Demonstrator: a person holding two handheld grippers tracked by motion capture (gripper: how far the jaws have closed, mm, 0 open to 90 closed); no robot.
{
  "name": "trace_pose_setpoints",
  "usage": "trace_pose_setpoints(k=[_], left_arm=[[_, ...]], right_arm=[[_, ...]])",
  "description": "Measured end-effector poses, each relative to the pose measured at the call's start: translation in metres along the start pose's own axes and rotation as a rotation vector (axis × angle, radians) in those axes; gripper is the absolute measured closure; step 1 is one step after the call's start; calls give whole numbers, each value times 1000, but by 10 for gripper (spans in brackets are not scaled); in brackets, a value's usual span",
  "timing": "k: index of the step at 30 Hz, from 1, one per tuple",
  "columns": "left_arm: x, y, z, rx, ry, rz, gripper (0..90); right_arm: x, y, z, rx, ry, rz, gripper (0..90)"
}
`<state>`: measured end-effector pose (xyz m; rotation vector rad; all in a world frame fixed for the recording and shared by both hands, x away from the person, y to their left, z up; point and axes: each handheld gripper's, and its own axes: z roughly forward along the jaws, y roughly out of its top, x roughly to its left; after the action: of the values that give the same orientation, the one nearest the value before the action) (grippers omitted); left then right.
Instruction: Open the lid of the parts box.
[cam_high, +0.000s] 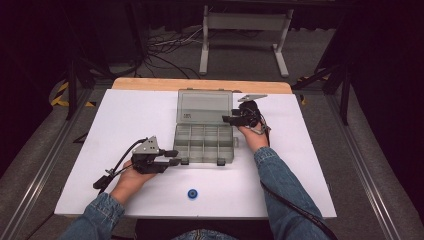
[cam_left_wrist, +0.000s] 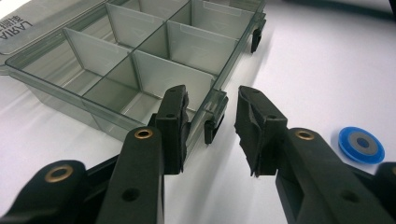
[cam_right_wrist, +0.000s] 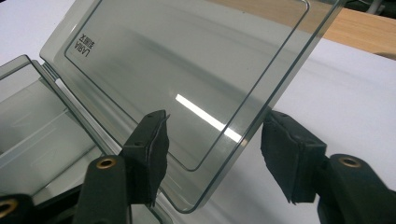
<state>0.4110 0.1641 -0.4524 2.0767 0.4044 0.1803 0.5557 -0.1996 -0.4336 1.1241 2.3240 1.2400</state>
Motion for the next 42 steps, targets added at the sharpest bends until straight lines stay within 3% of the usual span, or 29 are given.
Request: trace_pose_setpoints(k=[26, 34, 42], left_arm=[[-1, 0, 0, 3, -16, 0, 592], [0, 1, -3, -15, -36, -27, 559], [-8, 7, -25, -68, -24, -35, 462]], right_arm=[[-4, -3, -1, 16, 16, 41, 369], [4, 2, -29, -14, 13, -16, 356], [33, 5, -60, -59, 55, -111, 306]])
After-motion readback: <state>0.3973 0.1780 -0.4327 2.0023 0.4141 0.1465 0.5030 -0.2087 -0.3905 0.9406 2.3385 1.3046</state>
